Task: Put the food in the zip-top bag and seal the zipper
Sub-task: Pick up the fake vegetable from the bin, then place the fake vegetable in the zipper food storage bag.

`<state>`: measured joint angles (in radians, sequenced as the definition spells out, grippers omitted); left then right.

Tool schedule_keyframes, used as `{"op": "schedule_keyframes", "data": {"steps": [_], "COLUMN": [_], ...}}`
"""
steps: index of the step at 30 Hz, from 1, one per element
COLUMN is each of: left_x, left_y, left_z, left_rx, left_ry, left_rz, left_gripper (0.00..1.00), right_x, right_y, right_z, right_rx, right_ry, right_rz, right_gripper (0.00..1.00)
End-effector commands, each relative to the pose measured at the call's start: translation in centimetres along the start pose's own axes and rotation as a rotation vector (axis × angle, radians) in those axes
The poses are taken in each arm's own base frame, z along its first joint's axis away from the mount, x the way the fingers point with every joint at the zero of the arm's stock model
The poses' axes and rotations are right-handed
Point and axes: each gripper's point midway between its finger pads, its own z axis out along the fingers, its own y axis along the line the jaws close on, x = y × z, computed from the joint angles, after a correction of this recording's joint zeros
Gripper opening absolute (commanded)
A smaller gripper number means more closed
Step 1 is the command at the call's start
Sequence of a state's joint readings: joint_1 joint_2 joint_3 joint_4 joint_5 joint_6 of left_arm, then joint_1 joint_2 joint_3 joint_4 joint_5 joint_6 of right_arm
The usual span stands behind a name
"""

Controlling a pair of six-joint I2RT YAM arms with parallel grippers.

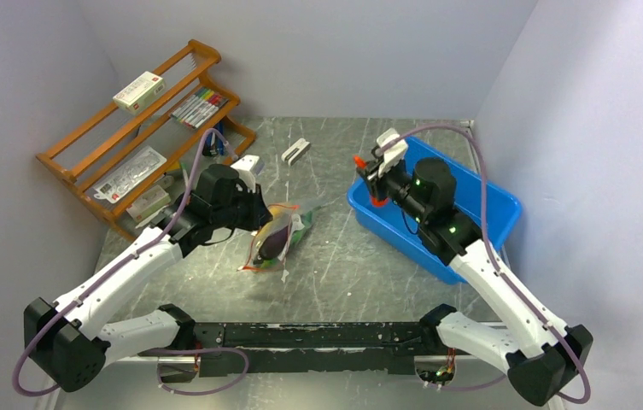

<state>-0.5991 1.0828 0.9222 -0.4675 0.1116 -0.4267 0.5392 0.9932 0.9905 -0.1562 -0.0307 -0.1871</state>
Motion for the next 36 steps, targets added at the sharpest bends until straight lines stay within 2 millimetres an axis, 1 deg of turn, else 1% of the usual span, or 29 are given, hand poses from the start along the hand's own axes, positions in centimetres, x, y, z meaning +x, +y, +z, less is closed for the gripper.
{"op": "schedule_keyframes", "data": {"steps": [1,4,7,12,14,15,17,19,24,30,36], "left_x": [-3.0,-3.3,-3.2,-2.9,-2.8,-2.8,-2.8,-2.9,-2.8,-3.1,-2.9], "left_y": [-0.8,-1.1,-1.3,-1.4,-1.5,-1.5,-1.4,-1.4,-1.7,-1.9,-1.8], "left_z": [-0.6,-0.8,-0.8,-0.6,-0.7,-0.7,-0.8,-0.8,-0.7,-1.0,-1.0], "left_rx": [0.015,0.028,0.041,0.049,0.051,0.053,0.052,0.052,0.067,0.072,0.072], "left_ry": [-0.089,-0.108,-0.103,-0.087,-0.092,-0.094,-0.101,-0.105,-0.092,-0.094,-0.111], "left_rz": [0.0,-0.005,-0.01,-0.02,-0.02,-0.019,-0.02,-0.02,-0.015,-0.006,-0.018], "left_gripper": [0.07,0.07,0.07,0.07,0.07,0.07,0.07,0.07,0.07,0.07,0.07], "right_x": [-2.1,-3.5,-4.4,-4.8,-4.4,-4.2,-4.3,-4.4,-3.9,-3.9,-3.4], "right_y": [5.6,8.5,10.8,14.1,16.2,17.4,18.9,19.5,22.3,25.0,27.7], "right_z": [-0.8,-1.9,-3.0,-4.1,-4.8,-5.3,-6.0,-5.6,-5.2,-5.1,-4.1], "right_rx": [-0.257,-0.378,-0.48,-0.634,-0.723,-0.766,-0.798,-0.806,-0.906,-0.972,-1.041], "right_ry": [-0.178,-0.29,-0.377,-0.466,-0.51,-0.54,-0.601,-0.604,-0.599,-0.672,-0.668], "right_rz": [-0.074,-0.103,-0.138,-0.193,-0.278,-0.332,-0.389,-0.387,-0.458,-0.509,-0.565], "right_gripper": [0.1,0.1,0.09,0.09,0.09,0.07,0.03,0.02,0.07,0.07,0.1]}}
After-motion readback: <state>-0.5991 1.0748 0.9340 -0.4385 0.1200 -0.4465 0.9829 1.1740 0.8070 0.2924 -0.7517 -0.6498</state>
